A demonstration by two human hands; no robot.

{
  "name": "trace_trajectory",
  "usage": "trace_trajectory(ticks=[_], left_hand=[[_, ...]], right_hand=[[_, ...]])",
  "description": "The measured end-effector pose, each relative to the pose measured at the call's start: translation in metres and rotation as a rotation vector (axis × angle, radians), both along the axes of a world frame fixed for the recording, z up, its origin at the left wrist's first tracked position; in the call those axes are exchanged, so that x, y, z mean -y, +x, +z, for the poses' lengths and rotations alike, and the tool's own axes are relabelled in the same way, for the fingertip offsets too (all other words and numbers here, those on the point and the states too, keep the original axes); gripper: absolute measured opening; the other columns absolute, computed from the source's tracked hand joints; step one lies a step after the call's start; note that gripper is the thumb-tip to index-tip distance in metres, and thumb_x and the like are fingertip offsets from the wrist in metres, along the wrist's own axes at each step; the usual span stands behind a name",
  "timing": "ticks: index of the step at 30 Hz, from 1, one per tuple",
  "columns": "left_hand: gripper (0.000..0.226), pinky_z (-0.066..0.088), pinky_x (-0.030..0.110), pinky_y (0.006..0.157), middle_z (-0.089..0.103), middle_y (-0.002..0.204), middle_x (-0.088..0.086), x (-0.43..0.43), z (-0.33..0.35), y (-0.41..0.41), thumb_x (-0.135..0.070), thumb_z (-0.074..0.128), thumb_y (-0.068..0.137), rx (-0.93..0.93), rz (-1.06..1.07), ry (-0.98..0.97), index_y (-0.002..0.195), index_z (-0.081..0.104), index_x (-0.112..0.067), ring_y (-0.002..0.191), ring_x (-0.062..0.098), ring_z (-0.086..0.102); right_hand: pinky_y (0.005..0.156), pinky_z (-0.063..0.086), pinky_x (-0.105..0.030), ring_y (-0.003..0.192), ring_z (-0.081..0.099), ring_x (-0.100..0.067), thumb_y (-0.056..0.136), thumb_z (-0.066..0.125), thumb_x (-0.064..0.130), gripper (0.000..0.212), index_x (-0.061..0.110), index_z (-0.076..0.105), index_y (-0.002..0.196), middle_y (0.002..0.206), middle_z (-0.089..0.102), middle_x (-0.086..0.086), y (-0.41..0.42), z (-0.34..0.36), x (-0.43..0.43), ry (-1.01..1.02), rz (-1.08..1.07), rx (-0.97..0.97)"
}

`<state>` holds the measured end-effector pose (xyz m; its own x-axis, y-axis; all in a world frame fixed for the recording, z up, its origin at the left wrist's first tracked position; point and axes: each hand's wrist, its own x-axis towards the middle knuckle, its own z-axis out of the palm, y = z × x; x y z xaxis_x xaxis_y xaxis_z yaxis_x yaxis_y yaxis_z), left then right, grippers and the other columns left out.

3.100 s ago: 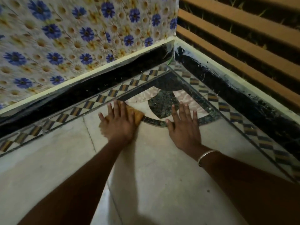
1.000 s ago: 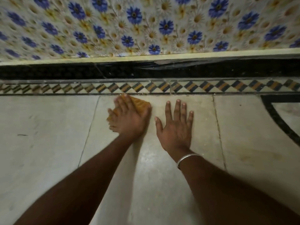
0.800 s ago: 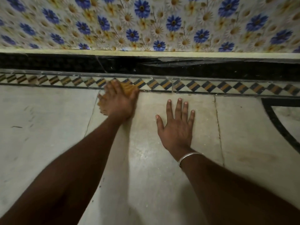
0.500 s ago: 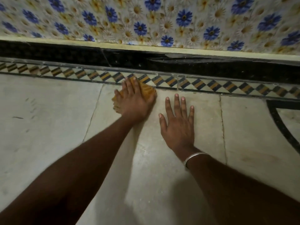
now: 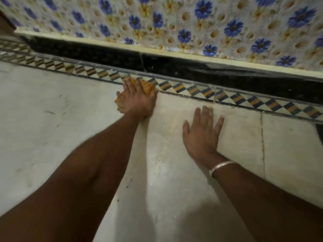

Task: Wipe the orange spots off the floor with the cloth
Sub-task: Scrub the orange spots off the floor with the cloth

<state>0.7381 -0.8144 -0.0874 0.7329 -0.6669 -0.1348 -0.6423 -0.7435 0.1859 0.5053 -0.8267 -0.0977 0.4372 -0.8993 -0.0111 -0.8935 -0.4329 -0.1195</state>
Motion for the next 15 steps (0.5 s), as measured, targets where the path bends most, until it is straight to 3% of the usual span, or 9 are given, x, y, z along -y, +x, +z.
trace_trajectory(ticks=[3, 5, 10, 15], left_hand=[[0.096, -0.004, 0.063, 0.125, -0.006, 0.173, 0.017, -0.036, -0.005, 0.025, -0.077, 0.017, 0.097, 0.013, 0.137, 0.044, 0.166, -0.003, -0.012, 0.16, 0.034, -0.006], [0.097, -0.003, 0.063, 0.125, -0.007, 0.173, 0.017, -0.063, -0.006, 0.013, -0.077, 0.014, 0.097, 0.024, 0.197, 0.021, 0.165, -0.005, -0.011, 0.16, 0.034, -0.007], [0.1, -0.008, 0.059, 0.124, -0.012, 0.173, 0.013, -0.048, -0.003, 0.025, -0.084, 0.014, 0.093, 0.026, -0.036, 0.072, 0.166, -0.007, -0.018, 0.16, 0.031, -0.01], [0.103, 0.0, 0.064, 0.125, -0.005, 0.173, 0.016, -0.1, 0.005, 0.116, -0.084, 0.011, 0.092, -0.004, 0.3, 0.109, 0.166, -0.002, -0.014, 0.16, 0.035, -0.003]], right_hand=[[0.126, -0.009, -0.055, 0.159, -0.004, -0.027, 0.105, 0.018, 0.048, 0.068, 0.014, 0.013, 0.164, 0.172, 0.002, -0.012, 0.064, 0.0, -0.022, -0.012, 0.217, 0.1], [0.126, -0.006, -0.055, 0.159, -0.006, -0.026, 0.106, 0.02, 0.046, 0.068, 0.014, 0.008, 0.164, 0.172, -0.002, -0.011, 0.095, -0.005, -0.038, 0.076, 0.211, 0.141], [0.125, 0.0, -0.058, 0.159, 0.0, -0.031, 0.103, 0.014, 0.05, 0.071, 0.013, 0.008, 0.164, 0.172, 0.003, -0.015, 0.107, -0.021, -0.045, 0.012, 0.118, 0.062], [0.125, -0.003, -0.058, 0.159, -0.003, -0.031, 0.103, 0.013, 0.055, 0.074, 0.013, 0.007, 0.164, 0.172, -0.001, -0.014, 0.108, -0.02, -0.048, 0.015, 0.129, 0.059]])
